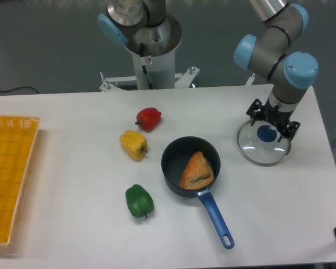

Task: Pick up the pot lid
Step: 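Lower the open gripper around the blue knob of the lid, then close the gripper on the blue knob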

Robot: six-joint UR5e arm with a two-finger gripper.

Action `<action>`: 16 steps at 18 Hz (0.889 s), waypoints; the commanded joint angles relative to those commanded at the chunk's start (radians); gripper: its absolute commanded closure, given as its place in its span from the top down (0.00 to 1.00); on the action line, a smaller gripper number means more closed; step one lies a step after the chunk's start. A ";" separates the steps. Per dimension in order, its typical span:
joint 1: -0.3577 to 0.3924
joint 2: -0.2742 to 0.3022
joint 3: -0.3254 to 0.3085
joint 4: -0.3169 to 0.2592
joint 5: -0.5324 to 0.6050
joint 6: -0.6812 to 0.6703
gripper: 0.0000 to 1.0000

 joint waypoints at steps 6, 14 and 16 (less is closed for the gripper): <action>0.003 -0.009 0.000 0.017 0.000 0.003 1.00; 0.003 -0.021 0.000 0.023 0.000 0.003 1.00; 0.003 -0.025 0.000 0.023 0.000 0.003 1.00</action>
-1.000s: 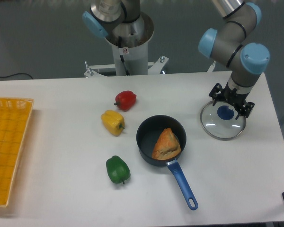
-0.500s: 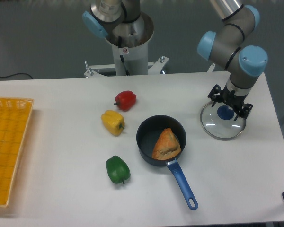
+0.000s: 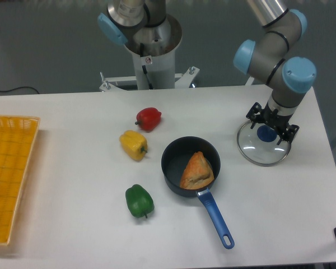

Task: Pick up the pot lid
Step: 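Close the gripper on the blue knob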

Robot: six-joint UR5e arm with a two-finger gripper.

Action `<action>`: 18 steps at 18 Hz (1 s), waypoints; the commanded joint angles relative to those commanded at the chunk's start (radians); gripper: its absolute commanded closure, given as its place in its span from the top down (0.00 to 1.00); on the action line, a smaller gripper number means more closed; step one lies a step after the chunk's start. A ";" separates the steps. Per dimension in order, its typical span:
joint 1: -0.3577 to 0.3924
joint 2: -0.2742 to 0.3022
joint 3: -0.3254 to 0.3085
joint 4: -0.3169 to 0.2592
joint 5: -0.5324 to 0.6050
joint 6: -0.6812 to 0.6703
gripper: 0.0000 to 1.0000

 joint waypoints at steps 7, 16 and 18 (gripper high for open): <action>0.003 -0.006 0.002 0.000 0.000 0.031 1.00; 0.011 -0.006 0.002 -0.002 0.000 0.057 0.89; 0.011 -0.008 0.002 -0.002 0.000 0.052 0.87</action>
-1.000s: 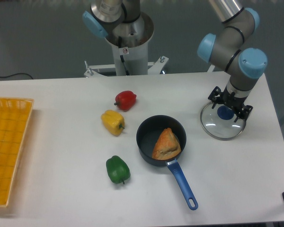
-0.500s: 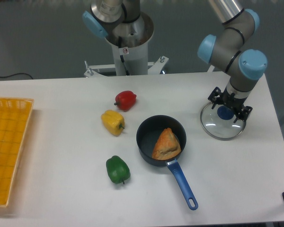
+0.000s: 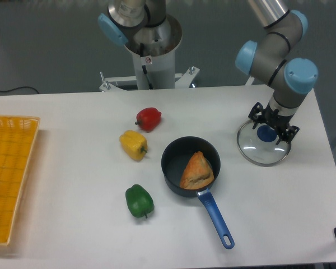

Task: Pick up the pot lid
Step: 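Close the gripper on the blue knob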

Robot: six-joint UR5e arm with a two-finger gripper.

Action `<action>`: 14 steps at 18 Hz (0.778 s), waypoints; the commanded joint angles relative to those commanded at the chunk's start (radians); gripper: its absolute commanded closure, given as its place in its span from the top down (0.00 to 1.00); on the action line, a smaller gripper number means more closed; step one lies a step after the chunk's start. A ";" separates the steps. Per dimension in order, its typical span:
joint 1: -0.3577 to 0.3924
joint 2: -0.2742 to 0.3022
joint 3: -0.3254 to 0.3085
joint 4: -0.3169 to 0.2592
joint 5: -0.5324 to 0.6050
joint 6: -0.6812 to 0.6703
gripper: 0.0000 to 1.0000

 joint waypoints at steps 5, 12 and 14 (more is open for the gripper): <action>-0.002 0.002 0.000 0.000 0.000 -0.006 0.85; -0.005 0.002 -0.002 0.000 0.000 -0.009 0.80; -0.005 0.002 -0.002 0.000 0.000 -0.011 0.74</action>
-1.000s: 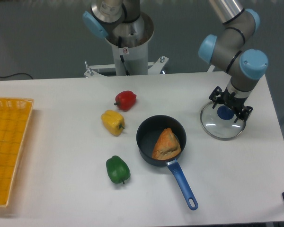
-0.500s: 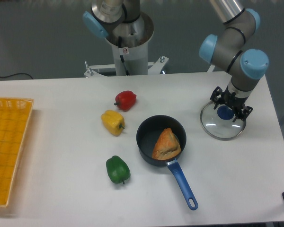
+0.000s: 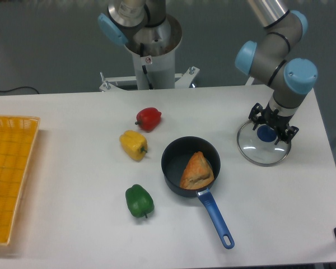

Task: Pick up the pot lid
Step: 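Close the gripper on the blue knob, then lift the glass lid by its knob off the table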

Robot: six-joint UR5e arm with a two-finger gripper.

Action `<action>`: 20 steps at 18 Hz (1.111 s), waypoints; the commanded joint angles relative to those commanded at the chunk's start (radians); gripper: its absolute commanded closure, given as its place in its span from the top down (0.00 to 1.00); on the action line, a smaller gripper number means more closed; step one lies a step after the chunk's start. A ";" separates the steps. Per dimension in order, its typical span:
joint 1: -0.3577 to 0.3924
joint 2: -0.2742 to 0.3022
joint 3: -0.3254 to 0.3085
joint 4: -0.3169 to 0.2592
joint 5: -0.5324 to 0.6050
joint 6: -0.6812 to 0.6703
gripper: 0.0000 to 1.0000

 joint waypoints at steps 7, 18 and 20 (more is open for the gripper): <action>0.000 0.000 0.002 0.000 -0.002 0.000 0.66; 0.002 0.012 0.003 -0.003 -0.002 0.005 0.66; -0.003 0.015 0.005 -0.005 -0.002 0.003 0.66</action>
